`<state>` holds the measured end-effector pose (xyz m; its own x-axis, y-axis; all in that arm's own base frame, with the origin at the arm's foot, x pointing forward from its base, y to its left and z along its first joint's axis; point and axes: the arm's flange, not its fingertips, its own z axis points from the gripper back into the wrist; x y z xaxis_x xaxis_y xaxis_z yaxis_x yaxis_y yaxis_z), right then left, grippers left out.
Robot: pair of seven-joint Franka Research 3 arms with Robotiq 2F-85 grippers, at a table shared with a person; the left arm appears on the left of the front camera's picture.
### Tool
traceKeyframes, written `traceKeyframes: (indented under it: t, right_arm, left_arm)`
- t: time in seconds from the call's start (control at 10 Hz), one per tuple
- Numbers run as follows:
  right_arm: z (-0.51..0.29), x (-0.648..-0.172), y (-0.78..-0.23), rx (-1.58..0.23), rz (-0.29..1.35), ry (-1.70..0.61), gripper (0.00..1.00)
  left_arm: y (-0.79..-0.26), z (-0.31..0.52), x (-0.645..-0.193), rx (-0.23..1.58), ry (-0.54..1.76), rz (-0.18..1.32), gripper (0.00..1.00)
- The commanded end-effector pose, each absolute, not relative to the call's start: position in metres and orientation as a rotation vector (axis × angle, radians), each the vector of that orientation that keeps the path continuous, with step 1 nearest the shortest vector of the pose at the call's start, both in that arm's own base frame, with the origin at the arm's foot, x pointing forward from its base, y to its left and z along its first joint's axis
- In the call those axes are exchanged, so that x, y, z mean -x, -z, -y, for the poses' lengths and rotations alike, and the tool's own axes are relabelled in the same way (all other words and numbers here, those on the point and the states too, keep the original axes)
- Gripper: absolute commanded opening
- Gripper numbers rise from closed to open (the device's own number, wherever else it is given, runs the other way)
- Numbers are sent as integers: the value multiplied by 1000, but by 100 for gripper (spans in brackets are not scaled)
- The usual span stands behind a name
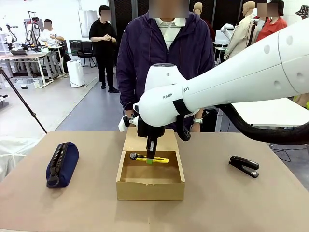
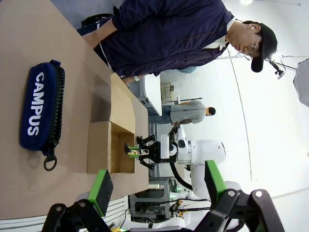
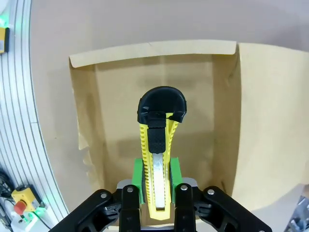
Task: Pack the items into the box.
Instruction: Pick up the item specified by the human and place it in the Mailer Box.
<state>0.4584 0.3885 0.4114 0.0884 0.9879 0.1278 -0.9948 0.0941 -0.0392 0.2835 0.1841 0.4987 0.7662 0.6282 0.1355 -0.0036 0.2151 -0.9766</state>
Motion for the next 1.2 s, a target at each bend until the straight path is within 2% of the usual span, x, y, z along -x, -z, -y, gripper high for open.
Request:
traceKeyframes:
  t: [0.0,0.1,0.3,0.6,0.8,1.1]
  right_arm:
    - [-390,-454,-414,-33,144,-1462,0]
    - [-391,-454,-414,-1,142,-1453,0]
    - [-390,-455,-416,-10,126,-1426,100]
    - [-386,-457,-417,28,153,-1349,100]
    - [-376,-460,-424,-21,154,-1245,100]
    - [-306,-450,-484,-193,86,-776,100]
  left_arm:
    - [-501,-184,-284,1310,-473,589,100]
    - [-501,-184,-284,1310,-473,589,100]
    - [-501,-184,-284,1310,-473,589,100]
    - [-501,-184,-284,1310,-473,589,100]
    - [-501,-184,-284,1310,-473,589,100]
    - [-501,-184,-284,1310,-473,589,100]
